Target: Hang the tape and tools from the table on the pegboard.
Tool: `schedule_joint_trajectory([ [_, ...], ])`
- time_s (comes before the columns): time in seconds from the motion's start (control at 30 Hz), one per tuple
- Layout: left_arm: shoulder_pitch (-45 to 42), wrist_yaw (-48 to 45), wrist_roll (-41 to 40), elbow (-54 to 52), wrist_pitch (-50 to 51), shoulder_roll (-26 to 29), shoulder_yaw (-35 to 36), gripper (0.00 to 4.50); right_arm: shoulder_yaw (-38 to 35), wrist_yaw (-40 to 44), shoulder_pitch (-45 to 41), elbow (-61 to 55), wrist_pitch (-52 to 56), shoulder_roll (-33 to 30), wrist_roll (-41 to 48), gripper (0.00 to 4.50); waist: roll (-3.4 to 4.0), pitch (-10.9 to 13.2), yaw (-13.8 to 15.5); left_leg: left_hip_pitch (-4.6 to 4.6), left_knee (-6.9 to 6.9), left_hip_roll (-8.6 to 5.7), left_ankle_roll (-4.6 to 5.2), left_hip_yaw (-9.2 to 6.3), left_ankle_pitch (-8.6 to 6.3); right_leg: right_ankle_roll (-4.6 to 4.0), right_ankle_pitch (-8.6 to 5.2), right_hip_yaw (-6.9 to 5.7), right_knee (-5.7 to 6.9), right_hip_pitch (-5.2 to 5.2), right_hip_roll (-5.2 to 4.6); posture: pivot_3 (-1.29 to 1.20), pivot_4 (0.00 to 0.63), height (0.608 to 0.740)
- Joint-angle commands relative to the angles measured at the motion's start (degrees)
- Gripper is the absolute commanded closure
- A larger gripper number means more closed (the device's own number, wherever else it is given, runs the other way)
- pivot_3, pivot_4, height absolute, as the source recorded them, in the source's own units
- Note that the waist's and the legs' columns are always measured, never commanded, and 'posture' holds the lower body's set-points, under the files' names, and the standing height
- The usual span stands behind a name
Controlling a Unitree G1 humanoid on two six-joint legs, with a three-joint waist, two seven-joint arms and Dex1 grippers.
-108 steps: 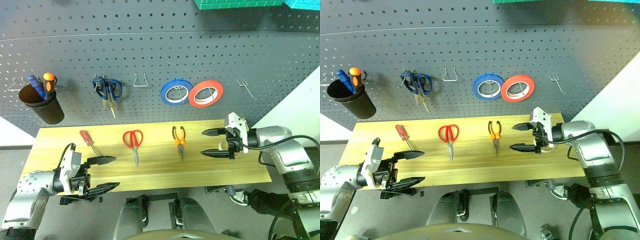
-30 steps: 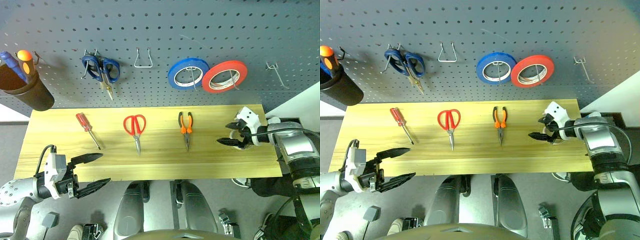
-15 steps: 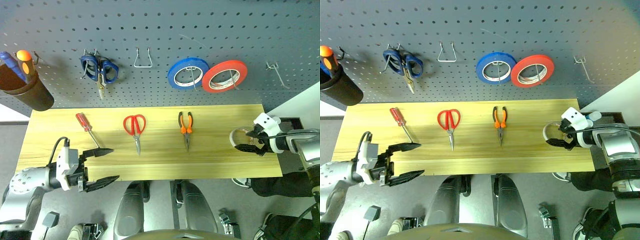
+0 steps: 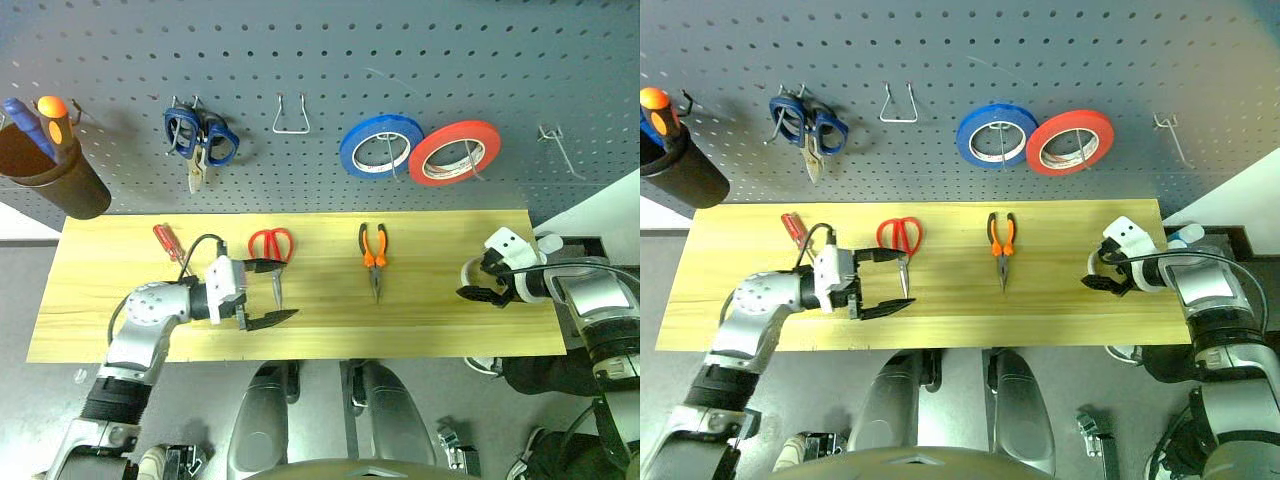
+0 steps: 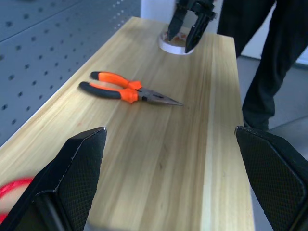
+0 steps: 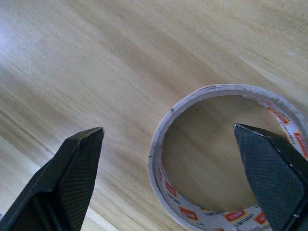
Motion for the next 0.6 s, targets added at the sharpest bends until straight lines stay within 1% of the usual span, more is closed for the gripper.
schedule_joint_trajectory([
  [0.03, -3.0, 3.1, 3.9, 2.3, -1.8, -1.5, -2.8, 0.01, -0.1, -0.3, 0.2, 0.0, 0.0, 0.5, -0.3, 0.0, -0.01, 0.0, 0.0, 0.0, 0.0, -0.01, 0.03, 0.0, 0.02, 0.03, 0.02, -0.01, 0.02, 0.0, 0.0, 0.07, 0.372, 0.74],
  [0.17, -6.8, 5.2, 7.0, 5.1, -1.9, -3.6, -5.7, 0.01, 0.3, -1.0, 0.3, 0.5, 0.0, 1.1, -1.3, 0.0, -0.01, 0.0, 0.0, 0.0, 0.02, -0.03, 0.15, 0.0, 0.1, 0.18, 0.12, -0.02, 0.04, 0.02, 0.0, 0.07, 0.373, 0.74],
  [0.43, -9.7, 7.3, 9.3, 6.7, -0.7, -5.6, -8.6, 0.01, 1.1, -1.1, 1.0, 0.0, 1.0, 1.8, -2.2, 0.0, -0.01, 0.0, 0.0, 0.0, 0.04, -0.03, -0.16, 0.01, 0.3, 0.2, 0.13, -0.02, 0.06, 0.03, 0.0, 0.07, 0.373, 0.74],
  [0.47, -10.1, 7.5, 9.4, 6.7, -0.4, -5.7, -8.7, 0.0, 1.4, -1.3, 1.1, 0.2, 1.1, 1.8, -2.5, 0.36, -0.01, 0.0, 0.0, 0.0, 0.06, -0.03, -0.16, 0.01, 0.3, 0.2, 0.13, -0.03, 0.06, 0.03, 0.0, 0.07, 0.373, 0.74],
  [0.6, -11.2, 8.5, 9.5, 6.0, 2.0, -6.6, -9.2, 0.0, 2.0, -2.1, 1.4, 0.9, 1.0, 2.1, -3.7, 1.5, -0.02, 0.0, 0.0, 0.01, 0.15, -0.03, -0.16, -0.02, 0.3, 0.22, 0.14, -0.05, 0.09, 0.09, 0.0, 0.06, 0.374, 0.74],
])
